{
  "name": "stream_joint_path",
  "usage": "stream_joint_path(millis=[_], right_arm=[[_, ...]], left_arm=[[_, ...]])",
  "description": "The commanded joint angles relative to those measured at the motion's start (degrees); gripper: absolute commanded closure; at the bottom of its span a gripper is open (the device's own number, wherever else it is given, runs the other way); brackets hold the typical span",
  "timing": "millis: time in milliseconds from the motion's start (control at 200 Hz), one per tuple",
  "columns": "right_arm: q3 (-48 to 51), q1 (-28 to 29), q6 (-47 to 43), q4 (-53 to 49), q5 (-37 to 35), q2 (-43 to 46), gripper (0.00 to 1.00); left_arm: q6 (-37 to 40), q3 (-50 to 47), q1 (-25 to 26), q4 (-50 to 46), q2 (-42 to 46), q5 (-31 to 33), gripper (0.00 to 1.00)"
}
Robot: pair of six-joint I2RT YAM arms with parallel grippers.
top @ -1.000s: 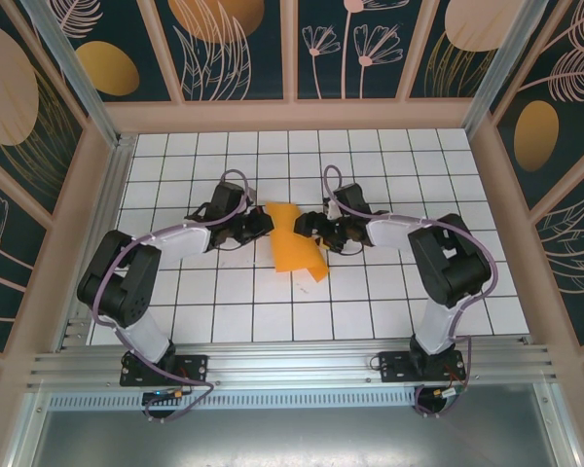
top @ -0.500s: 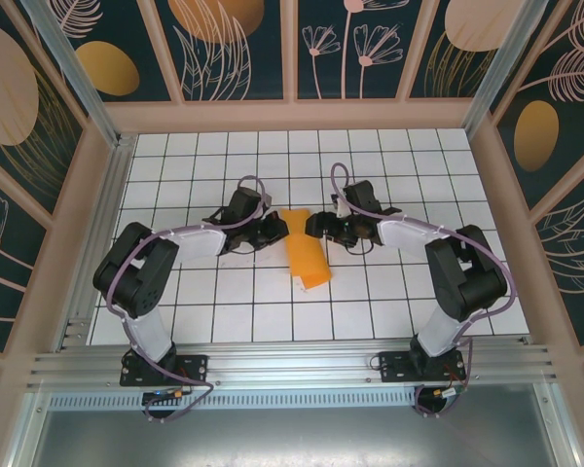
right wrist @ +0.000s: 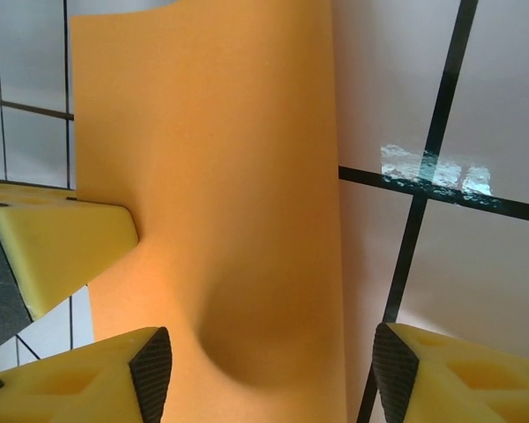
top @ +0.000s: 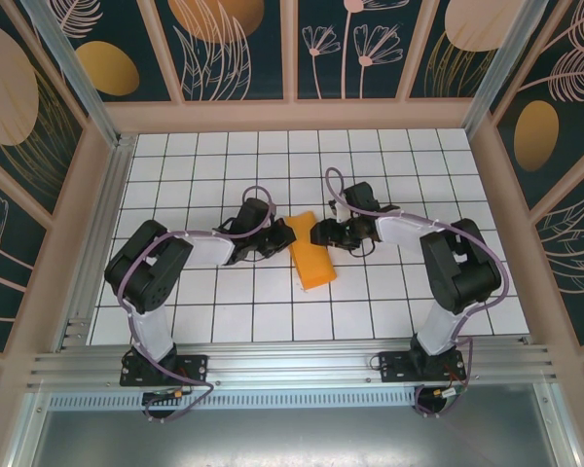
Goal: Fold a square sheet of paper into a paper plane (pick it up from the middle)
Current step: First fold in half a square sheet of paper at the center of the table.
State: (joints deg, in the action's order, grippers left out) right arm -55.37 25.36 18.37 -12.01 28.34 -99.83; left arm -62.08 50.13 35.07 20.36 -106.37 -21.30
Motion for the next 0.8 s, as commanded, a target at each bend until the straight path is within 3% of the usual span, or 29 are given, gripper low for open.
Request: stream_joint_path(millis=[0, 330, 796], right_arm=[[-2.3, -0.4, -2.61, -2.61, 0.53, -1.75, 0.39], [-2.99, -0.36, -4.5, -4.08, 0.88, -3.53, 0.5], [-3.97, -0.05, -7.21, -5.91, -0.88, -4.73, 0.57]], left_arm=[[-1.58, -0.71, 0.33, -0.73, -0.95, 1.89, 1.0], [-0.76, 0.78, 0.36, -3.28, -2.67, 2.1, 1.0], [-0.33, 1.64, 0.35, -3.69, -2.75, 1.06, 0.98]])
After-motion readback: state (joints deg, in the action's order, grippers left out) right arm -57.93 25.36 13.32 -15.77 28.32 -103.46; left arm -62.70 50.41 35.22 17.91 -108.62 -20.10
